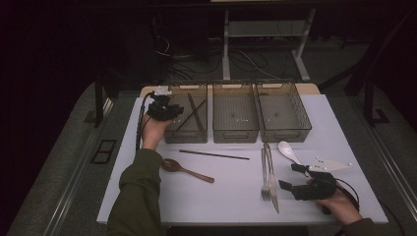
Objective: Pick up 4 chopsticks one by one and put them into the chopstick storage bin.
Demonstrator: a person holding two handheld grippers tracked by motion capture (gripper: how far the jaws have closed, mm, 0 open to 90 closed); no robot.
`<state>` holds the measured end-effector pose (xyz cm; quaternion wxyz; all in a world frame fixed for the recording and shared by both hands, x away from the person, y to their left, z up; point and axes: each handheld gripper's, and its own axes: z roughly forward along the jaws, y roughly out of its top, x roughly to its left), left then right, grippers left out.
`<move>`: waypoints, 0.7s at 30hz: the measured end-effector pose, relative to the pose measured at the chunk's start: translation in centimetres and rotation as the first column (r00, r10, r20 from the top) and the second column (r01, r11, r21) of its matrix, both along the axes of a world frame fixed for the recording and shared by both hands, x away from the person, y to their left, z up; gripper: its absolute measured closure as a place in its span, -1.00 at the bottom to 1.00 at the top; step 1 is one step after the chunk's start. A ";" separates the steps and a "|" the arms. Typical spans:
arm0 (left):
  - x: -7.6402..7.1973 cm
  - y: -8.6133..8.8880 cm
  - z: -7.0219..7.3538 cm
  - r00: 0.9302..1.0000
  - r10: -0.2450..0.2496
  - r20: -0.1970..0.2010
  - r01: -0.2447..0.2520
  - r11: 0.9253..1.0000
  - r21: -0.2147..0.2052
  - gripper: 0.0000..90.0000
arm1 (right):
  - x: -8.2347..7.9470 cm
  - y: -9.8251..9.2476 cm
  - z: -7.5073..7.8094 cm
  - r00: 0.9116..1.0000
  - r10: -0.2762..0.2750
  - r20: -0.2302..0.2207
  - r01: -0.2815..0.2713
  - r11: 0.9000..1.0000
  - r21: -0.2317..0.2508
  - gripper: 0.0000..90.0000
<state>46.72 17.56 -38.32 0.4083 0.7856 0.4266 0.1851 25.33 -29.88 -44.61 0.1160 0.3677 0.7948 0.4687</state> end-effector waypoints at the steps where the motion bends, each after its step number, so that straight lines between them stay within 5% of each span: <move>1: -0.1 0.0 0.2 1.000 -0.006 0.009 0.006 1.000 0.002 0.49 | 0.0 0.0 0.0 1.000 0.000 0.001 0.000 1.000 0.000 -0.62; 6: -1.3 -0.4 1.4 0.998 -0.058 0.031 0.058 0.998 0.003 0.33 | 0.0 0.0 0.0 1.000 0.000 0.000 0.000 1.000 0.000 -0.62; 10: -3.0 -1.0 2.6 0.992 -0.101 0.070 0.101 0.995 0.004 0.38 | 0.0 0.0 0.0 1.000 -0.002 0.001 0.002 1.000 -0.001 -0.62; 16: -5.8 -1.6 3.4 0.981 -0.169 0.098 0.170 0.985 -0.008 0.69 | -0.1 0.0 0.0 1.000 -0.003 0.002 0.003 1.000 -0.003 -0.62; 21: -7.6 -2.1 2.4 0.972 -0.220 0.078 0.221 0.975 0.001 0.95 | -0.1 0.0 0.0 1.000 -0.007 0.002 0.007 1.000 -0.003 -0.62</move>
